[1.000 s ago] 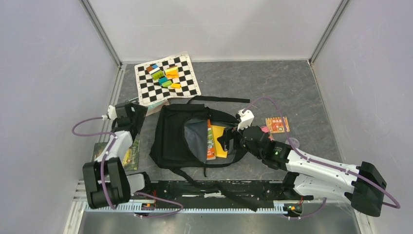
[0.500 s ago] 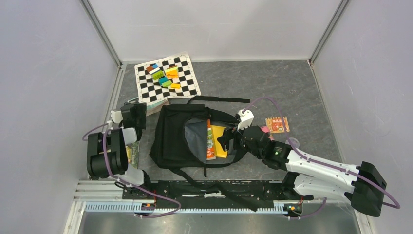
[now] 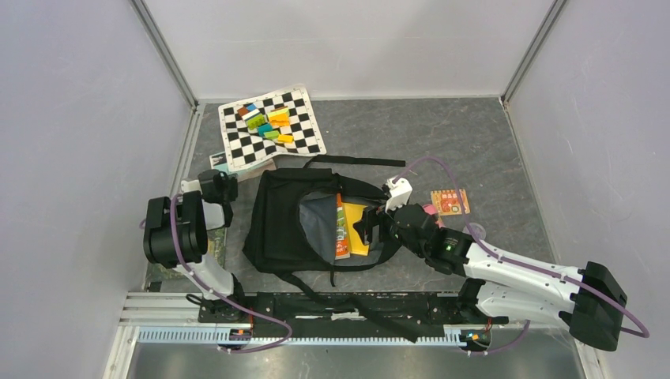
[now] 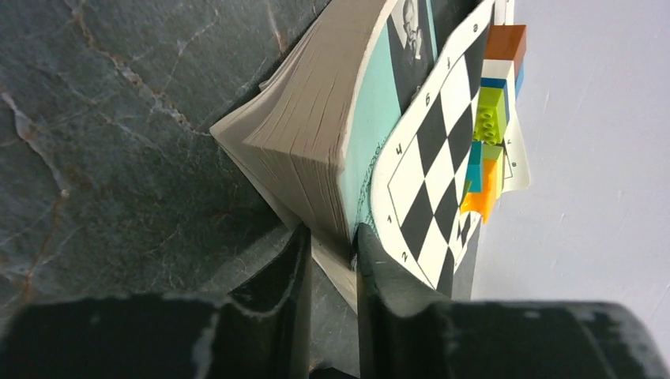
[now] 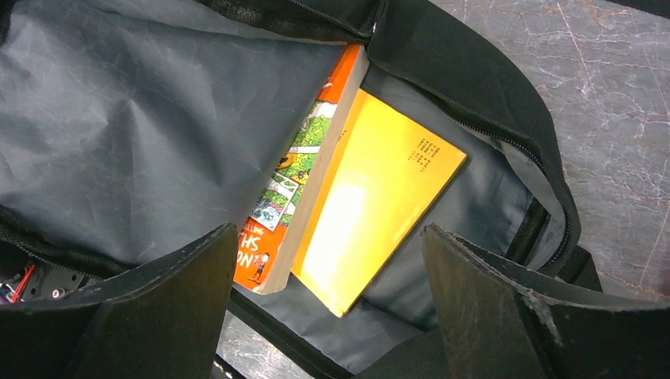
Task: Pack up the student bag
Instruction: Pick up the book from the center of the board.
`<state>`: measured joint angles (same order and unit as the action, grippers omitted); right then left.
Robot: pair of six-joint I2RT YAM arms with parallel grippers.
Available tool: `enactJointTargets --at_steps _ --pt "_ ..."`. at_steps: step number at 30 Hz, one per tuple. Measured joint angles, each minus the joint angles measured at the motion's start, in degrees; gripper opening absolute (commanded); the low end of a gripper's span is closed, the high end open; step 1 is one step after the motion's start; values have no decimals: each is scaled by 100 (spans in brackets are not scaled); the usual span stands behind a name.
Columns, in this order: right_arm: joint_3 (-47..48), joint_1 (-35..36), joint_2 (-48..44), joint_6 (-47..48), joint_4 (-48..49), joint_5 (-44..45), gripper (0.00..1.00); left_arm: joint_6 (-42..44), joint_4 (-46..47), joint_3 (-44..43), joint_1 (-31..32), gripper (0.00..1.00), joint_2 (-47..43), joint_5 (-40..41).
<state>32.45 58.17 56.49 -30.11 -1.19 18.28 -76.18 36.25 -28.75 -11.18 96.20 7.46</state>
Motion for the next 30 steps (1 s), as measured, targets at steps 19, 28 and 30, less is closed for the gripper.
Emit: enactJointTargets --at_steps 19,28,30 --pt "-122 0 -345 -7 -269 125 90 1349 -2256 387 -72 2 -3331 901" --pt "-175 0 -625 -11 -372 151 90 2441 -3821 433 -166 2 -5541 1152" --pt "-175 0 -697 -11 -396 157 90 2778 -4162 278 -173 2 -5807 1086"
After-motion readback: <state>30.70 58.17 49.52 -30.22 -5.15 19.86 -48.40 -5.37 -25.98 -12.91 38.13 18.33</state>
